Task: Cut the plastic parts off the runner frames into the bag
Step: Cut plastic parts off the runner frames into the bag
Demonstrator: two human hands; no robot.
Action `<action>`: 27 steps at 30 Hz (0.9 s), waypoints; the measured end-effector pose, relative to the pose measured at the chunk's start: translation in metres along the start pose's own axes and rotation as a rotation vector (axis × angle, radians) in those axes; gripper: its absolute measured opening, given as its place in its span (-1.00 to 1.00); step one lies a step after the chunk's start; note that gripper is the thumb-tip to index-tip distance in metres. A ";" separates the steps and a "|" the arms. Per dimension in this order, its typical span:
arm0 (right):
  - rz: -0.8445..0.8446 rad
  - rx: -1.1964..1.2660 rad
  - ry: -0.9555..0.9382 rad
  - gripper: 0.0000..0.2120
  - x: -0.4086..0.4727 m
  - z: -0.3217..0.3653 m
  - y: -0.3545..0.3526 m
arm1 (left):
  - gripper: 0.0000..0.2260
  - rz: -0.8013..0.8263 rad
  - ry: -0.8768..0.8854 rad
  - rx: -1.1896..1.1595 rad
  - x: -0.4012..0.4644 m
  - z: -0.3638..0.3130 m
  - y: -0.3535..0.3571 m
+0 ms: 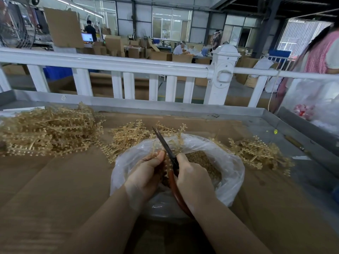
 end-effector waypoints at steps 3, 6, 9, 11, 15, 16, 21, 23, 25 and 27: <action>-0.033 0.019 0.021 -0.83 0.000 -0.002 -0.004 | -0.78 0.002 0.023 0.019 -0.003 -0.003 0.002; -0.102 0.048 0.072 -0.84 0.000 -0.008 -0.012 | -0.67 -0.031 0.039 0.023 -0.004 -0.003 0.002; -0.133 0.099 0.113 -0.84 0.002 -0.012 -0.017 | -0.76 -0.003 0.056 0.025 -0.003 -0.004 0.006; -0.133 0.147 0.146 -0.83 0.004 -0.015 -0.017 | -0.87 0.046 0.044 0.041 -0.005 -0.006 0.010; -0.117 0.191 0.185 -0.81 0.007 -0.020 -0.014 | -0.67 0.011 0.010 0.104 -0.008 -0.004 0.008; -0.126 0.185 0.193 -0.82 0.008 -0.022 -0.014 | -0.66 -0.010 0.015 0.121 -0.007 -0.004 0.006; -0.173 0.148 0.208 -0.91 0.009 -0.028 -0.024 | -0.72 -0.062 0.059 0.049 -0.003 -0.003 0.000; -0.174 0.172 0.211 -0.89 0.010 -0.032 -0.028 | -0.78 -0.064 0.078 0.079 -0.002 -0.003 0.001; -0.183 0.182 0.214 -0.86 0.010 -0.035 -0.032 | -0.81 -0.069 0.094 0.108 -0.001 -0.002 0.001; -0.192 0.167 0.215 -0.86 0.010 -0.038 -0.035 | -0.81 -0.066 0.104 0.106 -0.001 -0.003 0.002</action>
Point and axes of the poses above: each hand's wrist, its own x-axis towards the middle knuckle, its own y-axis out of the palm, z = x × y, the point moved 9 cm from there along x, towards the middle knuckle, and after that the axes turned 5 degrees about x, right-handed, at the moved point
